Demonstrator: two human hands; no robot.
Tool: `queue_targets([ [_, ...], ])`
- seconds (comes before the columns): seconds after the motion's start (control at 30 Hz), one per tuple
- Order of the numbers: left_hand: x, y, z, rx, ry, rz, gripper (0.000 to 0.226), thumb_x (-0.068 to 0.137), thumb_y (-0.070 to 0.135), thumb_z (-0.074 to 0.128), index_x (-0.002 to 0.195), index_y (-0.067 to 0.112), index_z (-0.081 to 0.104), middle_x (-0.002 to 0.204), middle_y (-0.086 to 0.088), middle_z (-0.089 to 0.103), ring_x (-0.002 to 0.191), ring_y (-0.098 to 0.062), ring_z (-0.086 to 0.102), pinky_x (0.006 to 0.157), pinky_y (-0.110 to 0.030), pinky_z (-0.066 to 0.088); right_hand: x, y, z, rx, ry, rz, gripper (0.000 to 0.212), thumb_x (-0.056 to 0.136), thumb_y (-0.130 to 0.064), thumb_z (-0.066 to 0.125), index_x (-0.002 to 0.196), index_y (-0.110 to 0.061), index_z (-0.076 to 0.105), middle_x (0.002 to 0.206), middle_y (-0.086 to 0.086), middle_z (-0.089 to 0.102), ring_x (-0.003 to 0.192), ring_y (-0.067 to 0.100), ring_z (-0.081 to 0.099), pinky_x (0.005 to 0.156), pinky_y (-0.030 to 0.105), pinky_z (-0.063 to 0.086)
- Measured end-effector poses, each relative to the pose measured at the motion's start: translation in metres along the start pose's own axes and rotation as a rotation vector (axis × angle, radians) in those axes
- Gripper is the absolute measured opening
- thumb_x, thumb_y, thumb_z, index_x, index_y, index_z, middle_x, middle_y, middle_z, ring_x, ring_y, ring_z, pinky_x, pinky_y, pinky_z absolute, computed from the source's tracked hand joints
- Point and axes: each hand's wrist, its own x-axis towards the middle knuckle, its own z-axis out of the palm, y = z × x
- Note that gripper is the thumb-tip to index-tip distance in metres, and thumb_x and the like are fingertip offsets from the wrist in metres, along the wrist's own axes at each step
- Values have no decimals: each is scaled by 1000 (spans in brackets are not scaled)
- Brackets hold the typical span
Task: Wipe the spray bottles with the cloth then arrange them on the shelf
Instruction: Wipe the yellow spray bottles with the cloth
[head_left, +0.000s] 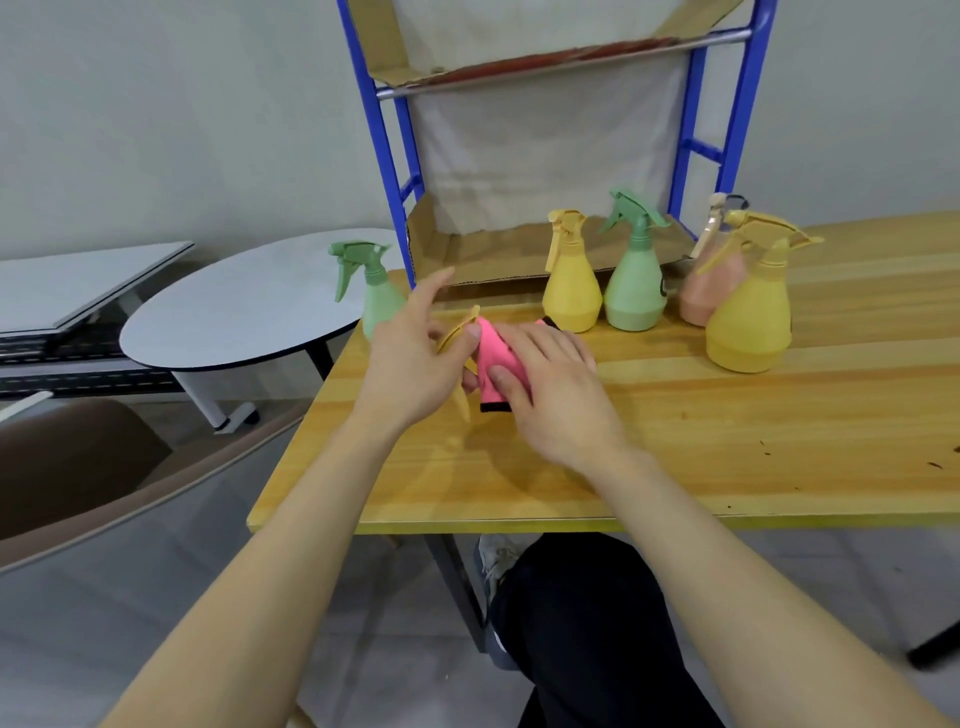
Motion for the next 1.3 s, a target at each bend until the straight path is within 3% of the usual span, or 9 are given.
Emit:
queue_targets([
  [0.13, 5, -8, -25, -154, -334, -10, 57, 104, -5, 37, 137, 27, 69, 114, -6, 78, 104, -19, 76, 95, -37, 63, 8, 11, -14, 89, -57, 65, 48, 111, -44, 45, 158, -31, 45, 152, -11, 55, 145, 14, 42, 126, 47, 29],
  [0.27, 6, -12, -31, 65, -480, 165, 96, 88, -30, 41, 154, 38, 57, 144, 9, 67, 129, -8, 66, 101, -30, 60, 13, 22, -24, 299, -122, 157, 44, 112, -43, 47, 155, -35, 49, 146, -10, 59, 137, 14, 48, 118, 47, 39],
  [0.37, 11, -1, -24, 272, -355, 324, 76, 100, -7, 64, 156, 44, 54, 135, 20, 71, 118, 2, 67, 99, -18, 53, 14, 27, -35, 481, -164, 287, 37, 114, -44, 42, 149, -47, 54, 134, -14, 63, 125, 12, 55, 107, 41, 45],
  [0.47, 24, 7, -18, 476, -205, 492, 50, 103, 13, 70, 149, 31, 63, 128, 6, 77, 111, -15, 70, 93, -32, 54, 12, 27, -38, 571, -207, 322, 36, 115, -51, 32, 142, -62, 53, 134, -20, 65, 125, 9, 56, 101, 35, 44],
  [0.63, 34, 5, -19, 598, -107, 553, 26, 99, 41, 69, 117, 25, 77, 105, 7, 67, 100, -21, 62, 81, -48, 56, 1, 36, -23, 374, -55, 433, 43, 115, -47, 31, 144, -32, 59, 120, -3, 70, 113, 19, 63, 81, 34, 45],
  [0.73, 33, -7, -14, 555, -35, 455, 32, 97, 48, 70, 101, 18, 77, 99, 5, 59, 90, -19, 58, 74, -41, 52, 0, 24, -13, 269, -28, 305, 47, 115, -45, 31, 152, -27, 54, 142, -5, 62, 132, 17, 56, 105, 40, 50],
  [0.83, 34, -21, -12, 401, -53, 258, 41, 97, 59, 65, 90, 20, 75, 95, 7, 60, 85, -14, 61, 78, -37, 53, 4, 8, -1, 73, -18, 132, 47, 115, -45, 30, 155, -29, 50, 156, -9, 52, 150, 16, 39, 126, 51, 30],
  [1.2, 16, -32, -4, -1, -98, -158, 26, 109, 35, 64, 107, 10, 71, 80, -4, 82, 70, -24, 81, 82, -50, 67, 22, 29, 7, 166, -7, 304, 44, 115, -42, 26, 147, -34, 56, 148, -8, 55, 142, 19, 45, 119, 46, 40],
  [1.3, 13, -25, 1, -69, -95, -211, 28, 108, 33, 66, 104, 5, 71, 78, -9, 81, 66, -25, 80, 78, -51, 68, 22, 13, 1, 19, -62, 169, 43, 115, -43, 28, 144, -31, 58, 146, -7, 59, 143, 20, 46, 123, 52, 33],
])
